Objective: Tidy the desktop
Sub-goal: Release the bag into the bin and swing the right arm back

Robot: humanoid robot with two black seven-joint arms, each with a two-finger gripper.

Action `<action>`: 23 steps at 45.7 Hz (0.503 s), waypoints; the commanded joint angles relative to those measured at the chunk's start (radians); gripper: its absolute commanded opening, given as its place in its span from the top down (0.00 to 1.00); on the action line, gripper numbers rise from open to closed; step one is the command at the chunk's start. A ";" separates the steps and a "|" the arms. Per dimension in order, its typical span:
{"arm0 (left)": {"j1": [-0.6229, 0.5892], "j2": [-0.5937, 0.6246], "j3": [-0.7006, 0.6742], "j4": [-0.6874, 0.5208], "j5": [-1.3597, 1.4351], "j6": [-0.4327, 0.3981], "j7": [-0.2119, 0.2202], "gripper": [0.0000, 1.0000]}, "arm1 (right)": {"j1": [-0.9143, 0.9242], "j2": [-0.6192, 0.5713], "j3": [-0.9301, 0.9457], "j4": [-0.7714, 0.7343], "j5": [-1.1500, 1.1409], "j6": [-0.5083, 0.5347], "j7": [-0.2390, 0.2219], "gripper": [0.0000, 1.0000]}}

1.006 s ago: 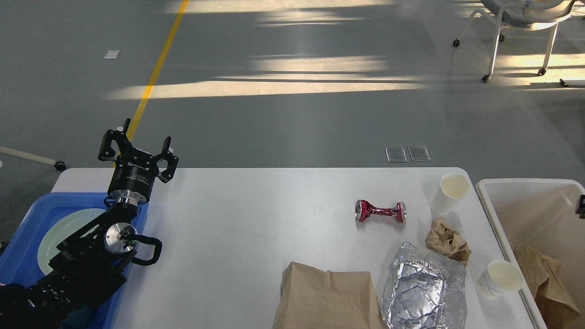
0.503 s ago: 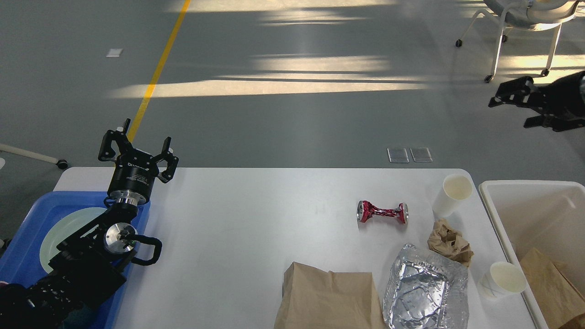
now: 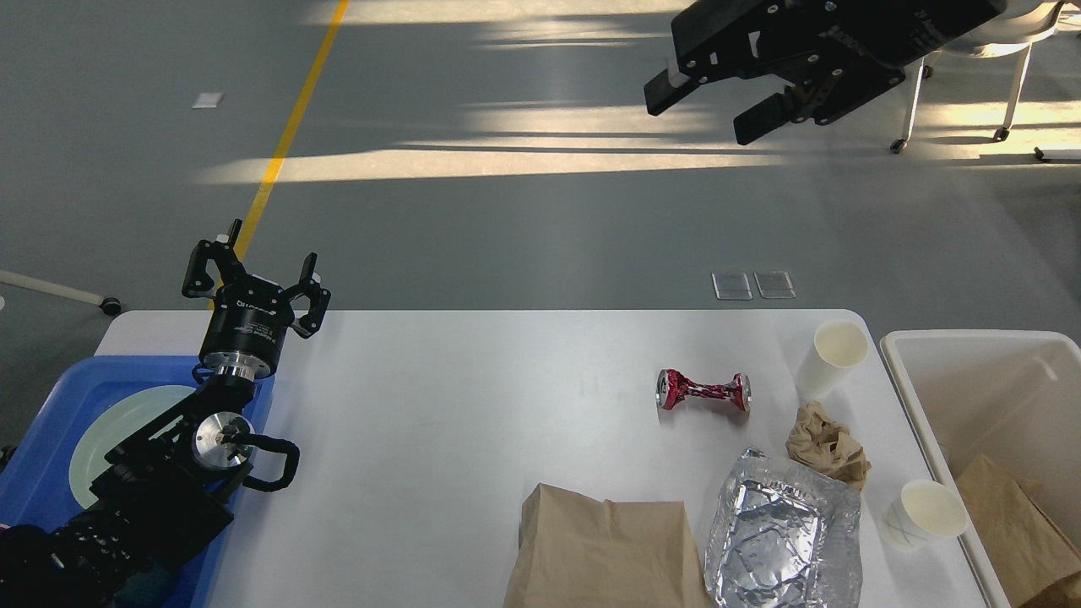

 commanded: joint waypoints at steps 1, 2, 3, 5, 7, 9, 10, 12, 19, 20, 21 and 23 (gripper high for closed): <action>0.000 0.000 0.000 0.000 0.000 0.000 -0.001 0.04 | 0.039 0.026 0.095 0.005 0.000 0.001 -0.001 0.03; 0.000 0.000 0.000 0.000 0.000 0.000 -0.001 0.04 | 0.043 0.032 0.108 0.005 0.000 0.001 0.001 0.03; -0.001 0.000 0.000 0.000 0.000 0.000 -0.001 0.04 | 0.046 0.036 0.118 0.003 0.000 0.001 -0.001 0.03; 0.000 0.000 0.000 0.000 0.000 0.000 -0.001 0.04 | 0.052 0.049 0.137 0.005 0.000 0.001 0.001 0.03; 0.000 0.000 0.000 0.000 0.000 0.000 -0.001 0.04 | 0.054 0.061 0.151 0.003 -0.002 0.001 0.001 0.03; -0.001 0.000 0.000 0.000 0.000 0.000 0.000 0.04 | 0.046 0.073 0.158 0.003 -0.005 0.001 -0.001 0.03; 0.000 0.000 0.000 0.000 0.000 0.000 0.000 0.04 | 0.042 0.084 0.158 0.002 -0.006 0.001 -0.001 0.03; 0.000 0.000 0.000 0.000 0.000 0.000 -0.001 0.04 | 0.028 0.102 0.160 0.002 -0.014 0.001 -0.001 0.04; 0.000 0.000 0.000 0.000 0.000 0.000 -0.001 0.04 | -0.136 0.168 0.163 0.002 -0.028 0.001 -0.002 0.07; 0.000 0.000 0.000 0.000 0.000 0.000 0.000 0.04 | -0.162 0.182 0.165 0.003 -0.035 0.001 -0.002 0.07; 0.000 0.000 0.000 0.000 0.000 0.000 0.000 0.04 | -0.190 0.196 0.163 0.003 -0.048 0.001 -0.004 0.07; 0.000 0.000 0.000 0.000 0.000 0.000 -0.001 0.04 | -0.251 0.222 0.163 0.003 -0.083 -0.025 -0.002 0.08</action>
